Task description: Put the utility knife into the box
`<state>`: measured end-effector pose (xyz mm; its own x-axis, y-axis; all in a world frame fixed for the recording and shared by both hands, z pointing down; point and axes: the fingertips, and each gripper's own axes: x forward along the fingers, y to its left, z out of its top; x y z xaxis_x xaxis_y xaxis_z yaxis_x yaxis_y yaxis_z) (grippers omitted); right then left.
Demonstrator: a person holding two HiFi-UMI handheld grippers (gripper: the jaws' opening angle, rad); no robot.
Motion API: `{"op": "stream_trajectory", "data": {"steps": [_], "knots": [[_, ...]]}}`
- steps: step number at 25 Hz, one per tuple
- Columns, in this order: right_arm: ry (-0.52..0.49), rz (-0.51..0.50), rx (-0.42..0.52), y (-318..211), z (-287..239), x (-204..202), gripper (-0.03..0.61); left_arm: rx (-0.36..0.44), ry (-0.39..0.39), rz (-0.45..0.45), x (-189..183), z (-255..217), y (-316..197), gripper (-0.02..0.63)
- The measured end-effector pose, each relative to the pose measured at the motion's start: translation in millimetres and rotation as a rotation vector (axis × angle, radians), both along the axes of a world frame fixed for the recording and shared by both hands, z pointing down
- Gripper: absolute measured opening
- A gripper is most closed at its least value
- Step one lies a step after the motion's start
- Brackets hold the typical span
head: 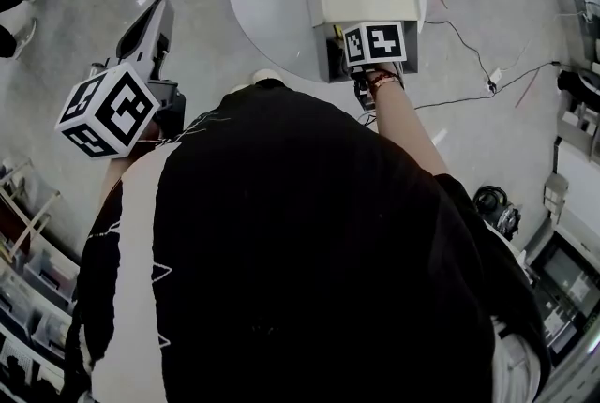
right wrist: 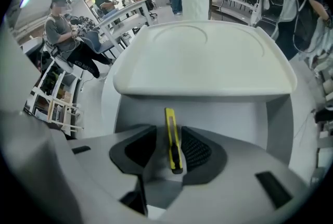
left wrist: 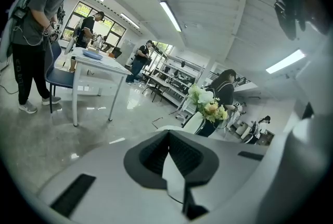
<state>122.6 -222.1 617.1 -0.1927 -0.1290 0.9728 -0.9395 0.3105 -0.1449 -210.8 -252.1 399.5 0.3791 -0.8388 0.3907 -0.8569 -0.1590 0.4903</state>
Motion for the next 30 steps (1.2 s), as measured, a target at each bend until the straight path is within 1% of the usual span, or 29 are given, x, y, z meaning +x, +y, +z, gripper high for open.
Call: {"op": "stream_trajectory", "data": {"steps": [3, 6, 7, 10, 12, 14, 18, 23, 26, 28, 30], "knots": [[0.01, 0.048, 0.039, -3.8, -5.2, 1.0, 0.155, 0.017, -0.003, 0.016, -4.7, -4.7, -2.1, 0.012], [0.012, 0.136, 0.105, -7.8, -14.5, 5.5, 0.143, 0.031, -0.001, 0.034, -7.3, -7.3, -3.8, 0.012], [0.015, 0.171, 0.133, -9.0, -18.5, 8.1, 0.13, 0.037, 0.001, 0.039, -7.7, -8.3, -4.9, 0.012], [0.02, 0.264, 0.21, -10.4, -31.4, 16.2, 0.063, 0.06, 0.005, 0.062, -6.0, -13.3, -8.0, 0.012], [-0.002, 0.32, 0.249, -8.4, -40.4, 18.5, 0.041, 0.081, 0.006, 0.088, -2.2, -17.2, -10.5, 0.012], [-0.051, 0.386, 0.29, -6.8, -52.2, 19.9, 0.024, 0.104, 0.013, 0.119, 5.2, -21.4, -14.2, 0.012], [-0.185, 0.512, 0.388, -2.3, -86.5, 19.9, 0.005, 0.128, 0.03, 0.188, 32.0, -26.4, -13.7, 0.012], [-0.353, 0.596, 0.61, -22.7, -152.2, 16.1, 0.005, 0.201, 0.033, 0.311, 78.9, -47.6, -28.0, 0.012], [-0.487, 0.618, 0.713, -33.1, -198.1, 4.6, 0.005, 0.211, 0.038, 0.368, 101.0, -55.7, -26.7, 0.012], [-0.559, 0.596, 0.777, -34.3, -229.3, -2.5, 0.005, 0.208, 0.044, 0.397, 114.7, -57.3, -20.4, 0.012], [-0.61, 0.565, 0.84, -30.8, -258.9, -5.3, 0.005, 0.207, 0.046, 0.423, 128.6, -58.8, -11.4, 0.012]]}}
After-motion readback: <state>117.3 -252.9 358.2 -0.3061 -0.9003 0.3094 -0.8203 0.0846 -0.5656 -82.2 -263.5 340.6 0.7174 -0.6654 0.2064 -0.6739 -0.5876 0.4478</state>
